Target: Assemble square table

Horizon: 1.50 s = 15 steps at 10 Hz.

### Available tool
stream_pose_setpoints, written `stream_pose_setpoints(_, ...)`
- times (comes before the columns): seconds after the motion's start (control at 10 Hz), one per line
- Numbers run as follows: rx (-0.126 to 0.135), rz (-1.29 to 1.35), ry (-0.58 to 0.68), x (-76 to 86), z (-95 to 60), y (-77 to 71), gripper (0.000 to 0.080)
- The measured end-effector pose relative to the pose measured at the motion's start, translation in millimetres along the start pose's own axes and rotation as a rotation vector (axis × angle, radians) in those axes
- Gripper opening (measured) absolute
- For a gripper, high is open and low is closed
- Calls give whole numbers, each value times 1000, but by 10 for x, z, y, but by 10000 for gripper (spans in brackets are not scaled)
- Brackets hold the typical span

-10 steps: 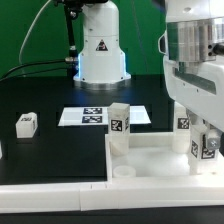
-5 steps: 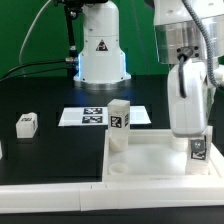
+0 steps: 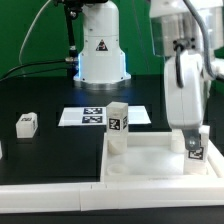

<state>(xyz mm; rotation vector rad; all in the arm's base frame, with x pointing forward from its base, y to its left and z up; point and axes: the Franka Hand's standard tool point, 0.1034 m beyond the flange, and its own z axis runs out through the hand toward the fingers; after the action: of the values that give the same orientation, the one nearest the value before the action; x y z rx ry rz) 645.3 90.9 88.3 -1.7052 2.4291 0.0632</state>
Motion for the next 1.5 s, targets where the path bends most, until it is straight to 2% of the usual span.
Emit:
stream_pose_setpoints(0.1,16,-38,-7,83,-93,-91,642)
stream_pose_setpoints(0.2,24,-23,-6,109,-97,-115,642)
stream_pose_setpoints(0.5,21,-30,-4,99,-75,-99,649)
stream_pose_setpoints(0.6,23,-119,-5,136,-94,-125,649)
stream_pose_setpoints(0.7,32,-196,-10,271,-168,-213,649)
stream_pose_setpoints(0.8,47,-263,-16,364,-287,-292,649)
stream_pose_setpoints(1.0,100,-431,-5,434,-427,-363,649)
stream_pose_setpoints(1.4,93,-698,12,458,-381,-345,649)
stream_pose_setpoints(1.5,78,-809,18,561,-361,-320,649)
